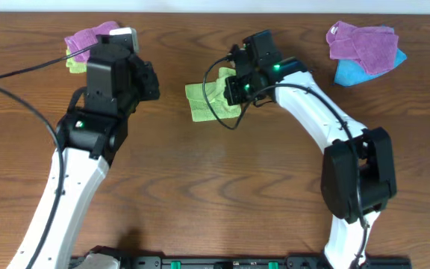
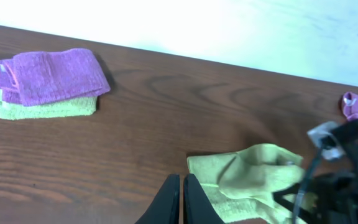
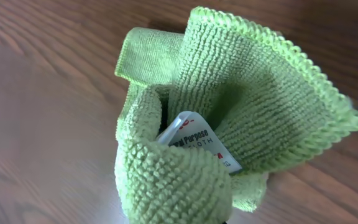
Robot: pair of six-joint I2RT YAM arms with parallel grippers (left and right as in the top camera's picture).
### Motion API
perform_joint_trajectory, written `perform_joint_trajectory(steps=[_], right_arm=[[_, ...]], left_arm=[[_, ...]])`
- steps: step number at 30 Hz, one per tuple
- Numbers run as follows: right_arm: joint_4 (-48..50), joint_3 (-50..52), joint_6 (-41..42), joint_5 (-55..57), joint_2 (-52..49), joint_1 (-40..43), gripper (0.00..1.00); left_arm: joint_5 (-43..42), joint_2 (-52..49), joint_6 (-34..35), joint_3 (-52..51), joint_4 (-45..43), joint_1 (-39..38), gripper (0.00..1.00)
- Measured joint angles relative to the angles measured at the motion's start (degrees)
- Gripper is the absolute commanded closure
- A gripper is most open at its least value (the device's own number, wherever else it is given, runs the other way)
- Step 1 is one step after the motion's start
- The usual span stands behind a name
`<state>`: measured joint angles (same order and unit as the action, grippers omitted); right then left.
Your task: Fold the cloth
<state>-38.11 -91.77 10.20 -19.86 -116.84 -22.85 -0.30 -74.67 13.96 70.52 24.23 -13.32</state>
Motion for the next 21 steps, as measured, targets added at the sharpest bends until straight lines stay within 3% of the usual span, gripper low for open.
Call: perform_joint_trajectory(steps=[17,21], right_arm=[[9.60,0.00,-0.11,1.40,-6.32,-1.05,0.97],[9.94,0.00,0.22,0.20,-6.38,-1.73,0.44]], left_arm=[[-2.54,2.69,0.00,0.00,5.57,0.04,0.92],[-2.54,2.69,-0.02,0.00,5.60,0.04,0.91]])
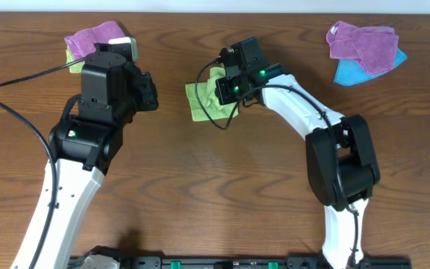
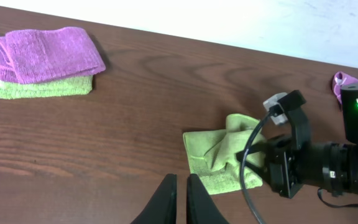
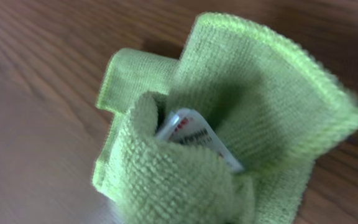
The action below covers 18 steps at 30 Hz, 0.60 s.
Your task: Fold the cloth
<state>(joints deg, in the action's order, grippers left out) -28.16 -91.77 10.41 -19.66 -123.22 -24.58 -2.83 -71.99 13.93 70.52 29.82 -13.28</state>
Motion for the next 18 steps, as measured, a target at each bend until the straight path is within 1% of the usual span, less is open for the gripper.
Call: perform_joint_trajectory(steps=[1,4,8,11,15,18], right_arm=[[0.09,0.00,0.02,-0.13,-0.04,-0.17,0.31],[0.15,0.00,-0.28,-1.79,-0.11,-1.01,0.13],[0.11,0.00,-0.15,-5.70,-0.13,-1.92,0.09],[-0.66,0.00,-0.13,-8.15,-0.13,-2.03,0.05],[-1.66,0.00,-0.09,-10.05,-0.13,-2.01,0.01],[-1.88,0.00,-0.09,-10.86,-0.13,-2.01,0.01]], left_arm=[[0.00,0.02,-0.02,0.00,0.00,0.00,0.90],[0.15,0.02,-0.48,0.00,0.00,0.00,0.90],[2.89,0.02,-1.14,0.00,0.00,0.28,0.90],[3.96,0.02,-1.70,0.00,0.00,2.93,0.91],[2.84,0.02,-1.75,0.00,0.00,7.56,0.89],[1.09,0.02,-1.75,0.00,0.00,9.94,0.87]])
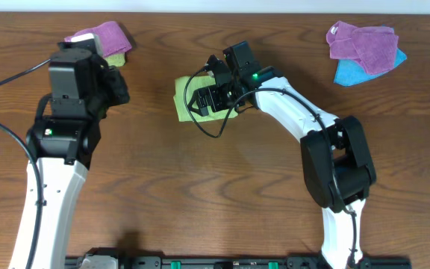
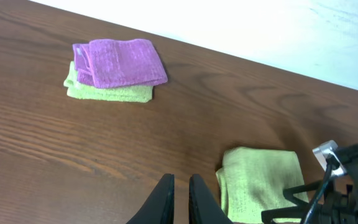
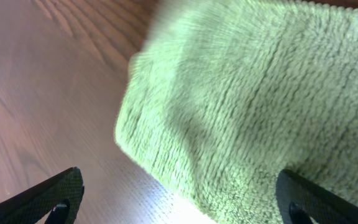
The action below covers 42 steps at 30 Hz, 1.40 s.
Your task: Fold the cloth
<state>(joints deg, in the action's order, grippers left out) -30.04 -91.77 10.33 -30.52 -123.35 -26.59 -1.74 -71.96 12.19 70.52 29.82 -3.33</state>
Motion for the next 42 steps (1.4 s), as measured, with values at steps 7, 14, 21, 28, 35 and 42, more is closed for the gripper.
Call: perform_joint_trajectory(steps=[7,14,21,28,35,42], right_arm=[[-2.93,-1.51,0.02,0.39,0.02,0.79,0.01],[-16.17,-8.31,-1.03,6.43,1.66,3.58,0.01],[-36.59,-20.65,-4.39,19.63,4.85,5.68,0.01],[-46.47,-21.77,-6.54,32.33,21.75,5.79,0.01],[-48.37,-13.75,-6.91,39.50,45.92,5.79,0.01],[-46.53,10.08,-5.22,42.99,66.84,5.79,0.01]], left_arm=[[-1.99,0.00,-0.22,0.00,0.70,0.46,0.83],[-5.97,-1.42,-0.70,-0.04,4.15,0.50,0.31],[-12.26,-9.60,-1.81,-0.76,6.12,0.50,0.04],[-13.20,-10.56,-1.92,-0.83,7.61,0.52,0.05],[-14.88,-10.40,-1.81,-8.33,0.39,0.57,0.05],[-20.22,-11.65,1.31,-18.43,-13.77,0.55,0.04]])
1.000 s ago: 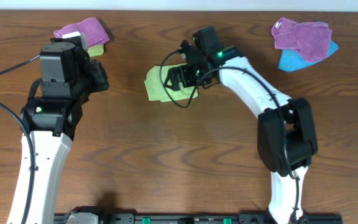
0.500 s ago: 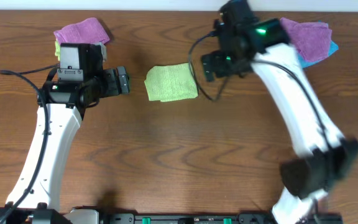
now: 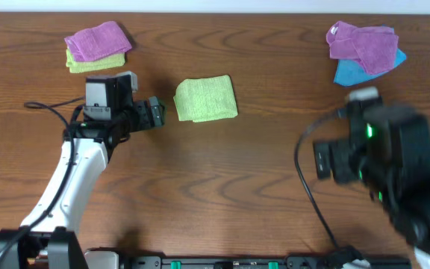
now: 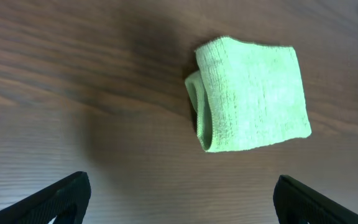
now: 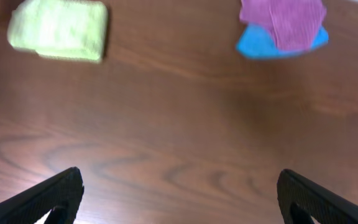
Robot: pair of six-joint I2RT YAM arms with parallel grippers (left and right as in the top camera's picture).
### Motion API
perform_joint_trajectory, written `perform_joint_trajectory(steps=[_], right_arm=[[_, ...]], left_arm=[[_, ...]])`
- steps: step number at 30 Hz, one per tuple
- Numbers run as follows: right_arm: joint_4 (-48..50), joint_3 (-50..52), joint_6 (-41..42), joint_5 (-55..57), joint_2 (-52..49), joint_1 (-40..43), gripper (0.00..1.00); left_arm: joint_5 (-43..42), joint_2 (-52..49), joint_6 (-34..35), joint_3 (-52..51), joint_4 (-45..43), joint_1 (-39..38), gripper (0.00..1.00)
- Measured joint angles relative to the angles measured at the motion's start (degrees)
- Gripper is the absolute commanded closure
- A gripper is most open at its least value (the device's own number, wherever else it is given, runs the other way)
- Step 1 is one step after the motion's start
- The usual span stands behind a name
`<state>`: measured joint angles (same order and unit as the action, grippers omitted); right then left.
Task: Fold the cloth
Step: 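Grasp the folded green square with the left gripper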
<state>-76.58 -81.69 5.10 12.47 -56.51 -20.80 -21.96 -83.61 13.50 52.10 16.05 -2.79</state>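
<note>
The green cloth lies folded into a small rectangle on the wooden table; it also shows as the green cloth in the left wrist view and the green cloth in the right wrist view. My left gripper is just left of it, open and empty, its fingertips wide apart. My right gripper hovers far to the right, blurred, open with nothing between its fingertips.
A purple cloth folded on a green one sits at the back left. A loose purple cloth over a blue one lies at the back right, also seen as the purple cloth. Black rail runs along the table's front edge.
My right gripper left the green cloth and now sits far right over bare table. My left gripper, then shut and away to the left, is now open beside the folded cloth.
My right gripper held the bunched green cloth with its label showing, the left gripper shut nearby. The cloth then lay flatter and further left under the open right gripper. Now it rests folded alone, both grippers open and off it.
</note>
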Motion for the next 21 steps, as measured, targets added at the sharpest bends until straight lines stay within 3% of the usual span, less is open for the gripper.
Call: perform_joint_trajectory(steps=[3,7,21], right_arm=[[0.39,8.85,2.40,0.15,10.27,0.00,0.01],[-0.74,12.13,4.52,-0.61,16.57,0.00,0.01],[-5.46,12.92,7.13,-2.82,17.20,0.00,0.01]], left_arm=[[-2.95,-5.49,1.31,-0.66,-4.42,-0.50,0.05],[-5.14,-12.33,3.87,-0.87,-10.49,-2.54,0.05],[-11.98,-23.71,14.71,-0.59,-26.97,-5.22,0.04]])
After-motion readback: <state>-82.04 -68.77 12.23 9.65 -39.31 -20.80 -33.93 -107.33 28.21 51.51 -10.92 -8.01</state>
